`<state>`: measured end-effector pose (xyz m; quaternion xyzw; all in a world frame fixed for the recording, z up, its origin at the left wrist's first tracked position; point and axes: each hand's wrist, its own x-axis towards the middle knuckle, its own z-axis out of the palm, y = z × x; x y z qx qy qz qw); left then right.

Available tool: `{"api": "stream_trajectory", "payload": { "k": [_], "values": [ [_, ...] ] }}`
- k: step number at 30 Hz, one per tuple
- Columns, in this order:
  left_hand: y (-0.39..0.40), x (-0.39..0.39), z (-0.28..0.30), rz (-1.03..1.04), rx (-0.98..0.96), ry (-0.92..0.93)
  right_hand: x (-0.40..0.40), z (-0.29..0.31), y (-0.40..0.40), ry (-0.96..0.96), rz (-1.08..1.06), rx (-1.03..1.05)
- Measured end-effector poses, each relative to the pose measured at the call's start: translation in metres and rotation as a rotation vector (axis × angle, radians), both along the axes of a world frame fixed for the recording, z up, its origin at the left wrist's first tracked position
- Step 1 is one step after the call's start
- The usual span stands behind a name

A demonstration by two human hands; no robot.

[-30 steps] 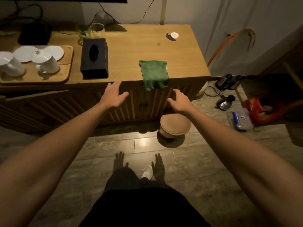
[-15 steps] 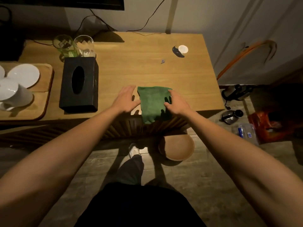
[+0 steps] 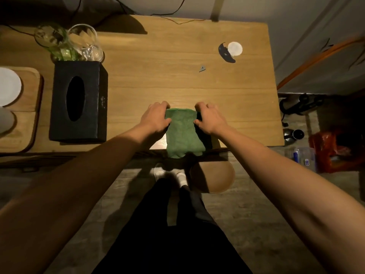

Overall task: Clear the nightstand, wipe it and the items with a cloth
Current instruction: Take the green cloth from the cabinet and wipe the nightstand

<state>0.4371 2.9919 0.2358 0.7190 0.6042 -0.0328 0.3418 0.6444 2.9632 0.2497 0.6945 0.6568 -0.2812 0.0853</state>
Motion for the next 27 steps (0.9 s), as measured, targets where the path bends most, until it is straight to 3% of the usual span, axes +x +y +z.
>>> {"api": "stream_trajectory", "payload": {
  "k": [5,12,17,21,27],
  "values": [
    [-0.003,0.008,0.004,0.150,-0.072,-0.093,0.007,0.003,0.008,-0.036,0.118,-0.023],
    [-0.026,-0.024,0.029,0.394,-0.198,-0.402,0.008,0.033,0.018,0.314,0.082,-0.117],
    [-0.054,-0.041,0.054,0.599,-0.144,-0.501,-0.014,0.062,0.022,0.402,0.201,-0.107],
    [-0.075,-0.059,0.071,0.862,-0.051,-0.687,-0.045,0.081,0.022,0.477,0.268,-0.139],
    [-0.111,-0.108,0.088,1.143,0.034,-0.754,-0.105,0.106,0.018,0.553,0.483,-0.225]
  ]
}}
